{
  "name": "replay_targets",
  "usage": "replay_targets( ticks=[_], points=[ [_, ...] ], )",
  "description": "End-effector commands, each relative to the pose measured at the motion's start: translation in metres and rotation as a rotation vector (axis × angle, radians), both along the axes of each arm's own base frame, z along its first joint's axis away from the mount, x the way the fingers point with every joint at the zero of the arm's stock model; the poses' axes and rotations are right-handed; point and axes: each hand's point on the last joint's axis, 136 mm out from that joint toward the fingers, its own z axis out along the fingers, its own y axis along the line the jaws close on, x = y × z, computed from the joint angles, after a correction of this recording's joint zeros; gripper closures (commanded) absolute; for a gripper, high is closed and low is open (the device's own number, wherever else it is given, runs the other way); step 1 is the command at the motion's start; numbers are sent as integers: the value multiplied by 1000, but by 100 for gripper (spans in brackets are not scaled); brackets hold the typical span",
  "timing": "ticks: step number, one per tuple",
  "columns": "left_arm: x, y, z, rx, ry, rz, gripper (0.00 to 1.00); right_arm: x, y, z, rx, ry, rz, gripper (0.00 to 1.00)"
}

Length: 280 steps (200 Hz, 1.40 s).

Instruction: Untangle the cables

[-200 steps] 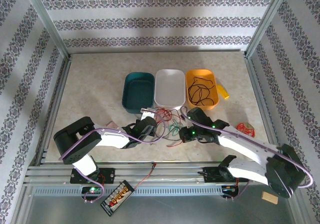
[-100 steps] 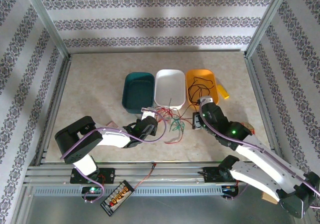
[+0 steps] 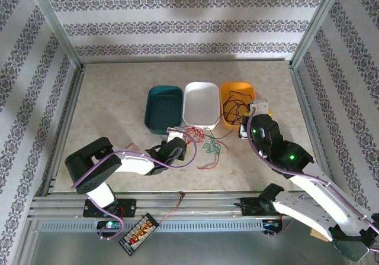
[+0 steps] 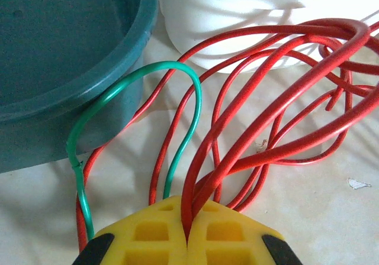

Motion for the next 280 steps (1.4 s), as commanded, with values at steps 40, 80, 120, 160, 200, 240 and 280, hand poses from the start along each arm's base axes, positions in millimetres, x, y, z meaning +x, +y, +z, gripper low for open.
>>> replay_targets(
  ticks=[40, 80, 120, 160, 200, 240, 280],
  points=[
    [1, 5, -4, 23, 10, 24, 100, 12, -42, 63, -81, -202, -179, 100],
    [1, 4, -3, 25, 11, 19, 100, 29, -49, 52, -42, -158, -224, 100],
    [1, 3, -3, 24, 11, 15, 100, 62, -60, 34, 74, -108, -276, 100],
    [0, 5, -1, 21, 10, 19, 100, 92, -80, -5, 146, -12, -354, 100],
    [-1, 7, -1, 17, 7, 22, 100, 116, -72, -63, 174, 140, -336, 100],
    [-1, 7, -1, 19, 7, 18, 100, 128, -53, -123, 211, 312, -308, 100],
    [-2, 9, -1, 18, 7, 23, 100, 129, -47, -159, 218, 431, -312, 99]
  ],
)
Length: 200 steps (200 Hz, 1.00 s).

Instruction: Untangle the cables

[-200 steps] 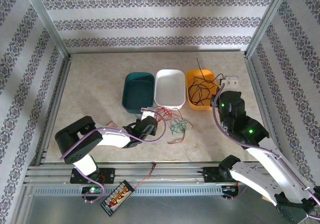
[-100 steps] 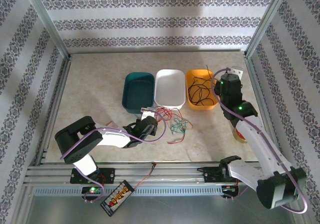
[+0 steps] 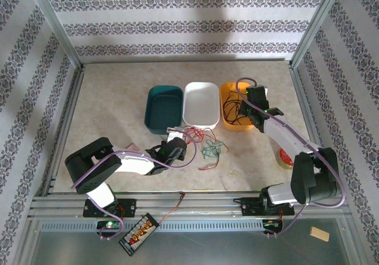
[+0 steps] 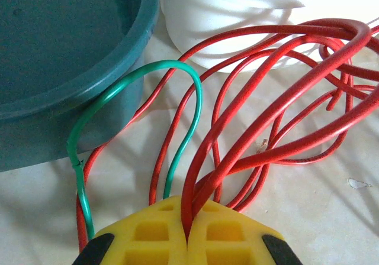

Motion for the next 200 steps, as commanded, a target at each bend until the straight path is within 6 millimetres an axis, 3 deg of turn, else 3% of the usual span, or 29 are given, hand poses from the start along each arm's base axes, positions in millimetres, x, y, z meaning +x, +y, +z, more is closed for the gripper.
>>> replay_targets(
  ticks=[1, 15, 27, 38, 75, 107, 125, 138, 161, 177, 200],
  points=[
    [-2, 9, -1, 20, 6, 21, 100, 0, 7, -13, 52, 44, -4, 99],
    [-2, 9, -1, 20, 6, 21, 100, -2, 6, -20, 46, 75, -9, 94],
    [-2, 9, -1, 23, 6, 20, 100, -4, 6, -22, 46, 90, -13, 82],
    [-2, 8, 0, 20, 6, 21, 100, -7, 5, -19, 48, 88, -18, 77],
    [-1, 7, 0, 17, 5, 22, 100, -20, -12, 16, 13, -10, -83, 60],
    [-1, 8, 0, 14, 4, 25, 100, -39, -24, 50, -3, -108, -104, 55],
    [-1, 7, 0, 14, 3, 25, 100, -52, -19, 60, 19, -128, -74, 54],
    [0, 7, 0, 14, 3, 23, 100, -61, 0, 59, 77, -135, 10, 55],
    [0, 5, -1, 13, 2, 20, 100, -86, 68, 43, 203, -88, 299, 56],
    [1, 4, -1, 13, 3, 18, 100, -116, 116, 24, 214, -8, 511, 56],
    [2, 2, -1, 14, 3, 14, 100, -150, 149, -4, 144, 86, 677, 56]
  ],
)
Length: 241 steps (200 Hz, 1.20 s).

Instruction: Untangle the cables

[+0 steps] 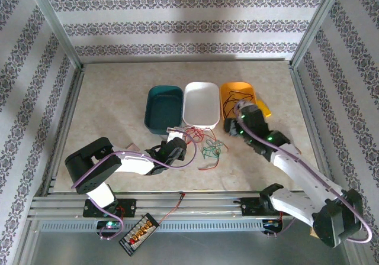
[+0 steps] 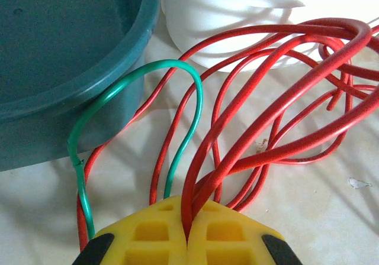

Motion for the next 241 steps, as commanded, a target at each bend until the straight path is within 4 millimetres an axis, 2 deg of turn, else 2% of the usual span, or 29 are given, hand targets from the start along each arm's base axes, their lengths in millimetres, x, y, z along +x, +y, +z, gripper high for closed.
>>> replay_targets(
  ticks=[1, 15, 38, 83, 118, 147, 156, 169, 204, 221, 241],
  points=[
    [2, 2, -1, 13, 2, 14, 100, -40, 36, -31, -55, 93, 227, 55],
    [2, 2, -1, 13, 3, 13, 100, -44, 37, -44, -111, 108, 226, 55],
    [1, 2, 0, 11, 3, 10, 100, -35, 23, -61, -177, 136, 145, 53],
    [1, 3, 2, 9, 2, 12, 100, -21, 5, -78, -245, 180, 67, 51],
    [0, 1, 4, -1, -4, -2, 100, -17, 4, -89, -249, 201, 72, 51],
    [-2, -13, 20, -13, -22, -80, 100, -19, 11, -98, -218, 237, 93, 56],
    [-3, -17, 28, -16, -34, -109, 95, -20, 12, -99, -212, 244, 94, 61],
    [-5, -24, 41, -38, -51, -150, 83, -21, 12, -98, -204, 244, 93, 70],
    [-19, -48, 78, -145, -79, -306, 57, -20, 6, -87, -188, 210, 71, 94],
    [-30, -64, 89, -192, -72, -409, 44, -19, 2, -78, -180, 190, 57, 100],
    [-37, -80, 92, -223, -50, -494, 35, -18, -1, -64, -160, 150, 50, 100]
  ],
)
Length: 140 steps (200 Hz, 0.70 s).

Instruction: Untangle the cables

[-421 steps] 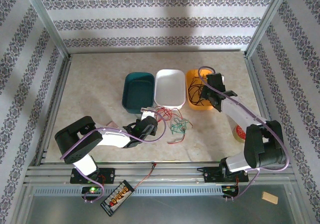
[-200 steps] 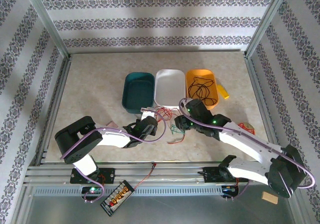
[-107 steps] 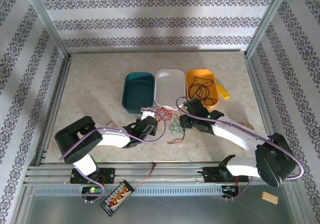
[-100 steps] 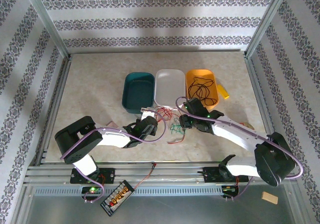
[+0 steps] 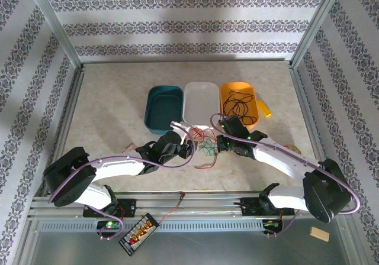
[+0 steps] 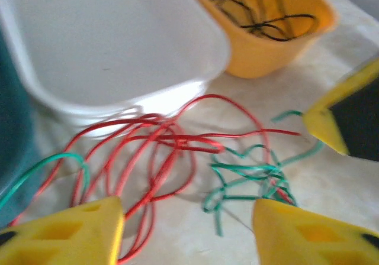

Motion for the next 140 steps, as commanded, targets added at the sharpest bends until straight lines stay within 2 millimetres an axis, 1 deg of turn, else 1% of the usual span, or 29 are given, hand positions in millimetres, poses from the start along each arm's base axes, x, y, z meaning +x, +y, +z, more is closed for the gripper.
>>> replay_targets(
  ticks=[1, 19, 34, 58, 68, 82, 87, 95, 100, 109, 116, 140],
  points=[
    [-17, -30, 13, -46, 9, -179, 35, 0, -7, 14, 19, -36, -17, 100],
    [-17, -44, 9, -63, 26, -222, 30, 1, -6, 29, 62, -67, -16, 100],
    [-14, -56, 6, -81, 33, -245, 29, 1, -5, 39, 102, -81, -15, 100],
    [-7, -75, -1, -102, 41, -269, 30, -1, 0, 53, 177, -94, -15, 100],
    [-4, -81, -4, -113, 47, -275, 33, -1, 2, 58, 213, -93, -22, 100],
    [-3, -89, -9, -124, 60, -291, 43, -1, 1, 64, 258, -95, -40, 100],
    [-2, -91, -11, -126, 67, -293, 50, 0, 0, 67, 273, -98, -48, 100],
    [-1, -92, -15, -130, 75, -287, 69, 0, -2, 70, 292, -101, -61, 100],
    [0, -92, -18, -131, 79, -282, 78, 1, -3, 72, 304, -104, -71, 100],
    [2, -89, -21, -137, 84, -266, 92, 2, -7, 75, 319, -107, -88, 100],
    [4, -86, -23, -144, 87, -249, 100, 3, -10, 76, 323, -111, -103, 100],
    [10, -67, -23, -177, 84, -180, 100, 8, -32, 83, 309, -146, -189, 100]
  ],
)
